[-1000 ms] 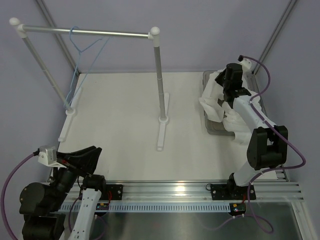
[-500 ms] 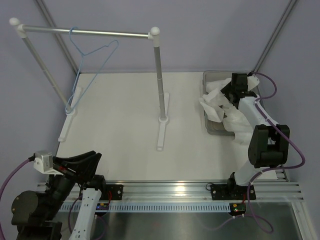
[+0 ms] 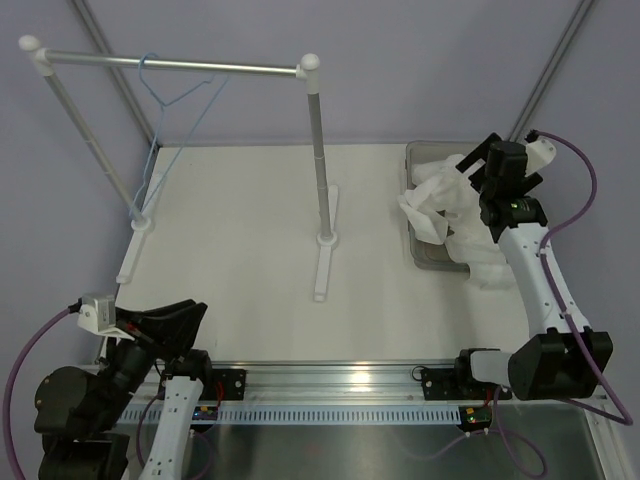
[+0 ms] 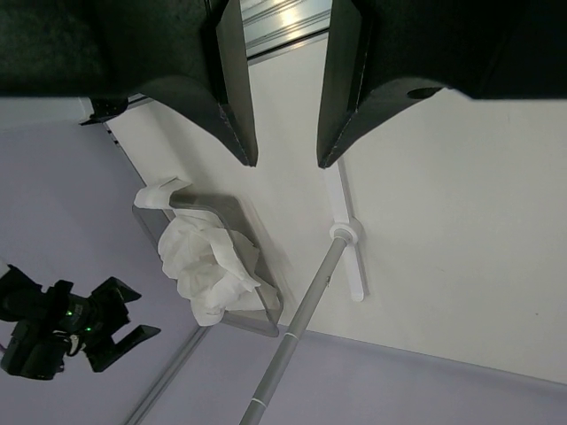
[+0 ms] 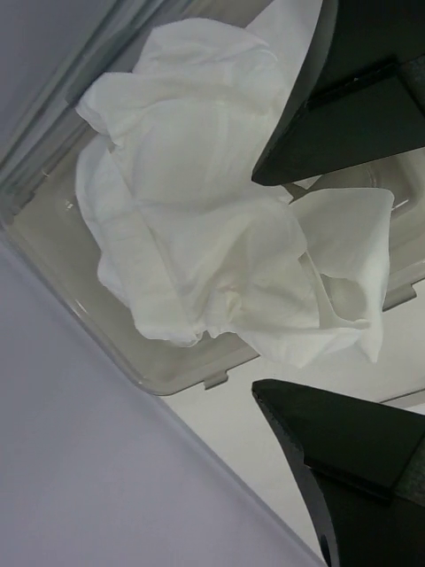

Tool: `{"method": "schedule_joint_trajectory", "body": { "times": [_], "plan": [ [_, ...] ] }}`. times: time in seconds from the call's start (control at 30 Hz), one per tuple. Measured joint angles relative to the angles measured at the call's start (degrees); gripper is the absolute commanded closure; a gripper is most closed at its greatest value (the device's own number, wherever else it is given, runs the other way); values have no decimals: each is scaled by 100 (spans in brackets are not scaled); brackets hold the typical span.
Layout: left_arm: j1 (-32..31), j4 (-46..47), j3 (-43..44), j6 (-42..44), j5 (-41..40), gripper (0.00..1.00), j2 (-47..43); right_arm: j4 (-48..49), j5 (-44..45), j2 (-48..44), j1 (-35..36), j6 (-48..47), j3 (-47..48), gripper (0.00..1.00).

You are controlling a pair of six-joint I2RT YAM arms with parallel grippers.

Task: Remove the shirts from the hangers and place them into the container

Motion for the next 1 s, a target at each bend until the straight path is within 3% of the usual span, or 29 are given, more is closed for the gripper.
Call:
{"method": "schedule_joint_trajectory", "body": {
  "times": [0.23, 0.5, 0.63, 1.0],
  "plan": [
    [17, 61, -308, -46, -280, 61, -271, -299, -114, 503, -774, -63, -46, 1],
    [22, 345, -1023, -195, -315, 60, -636, -1060, 201, 855, -754, -476, -308, 1],
    [22, 472, -1023, -195, -315, 59, -651, -1189, 345, 1012, -754, -654, -310, 1],
    [0, 570, -739, -190, -315, 57, -651, -1362, 332, 2518, -754, -1071, -251, 0]
  ]
}}
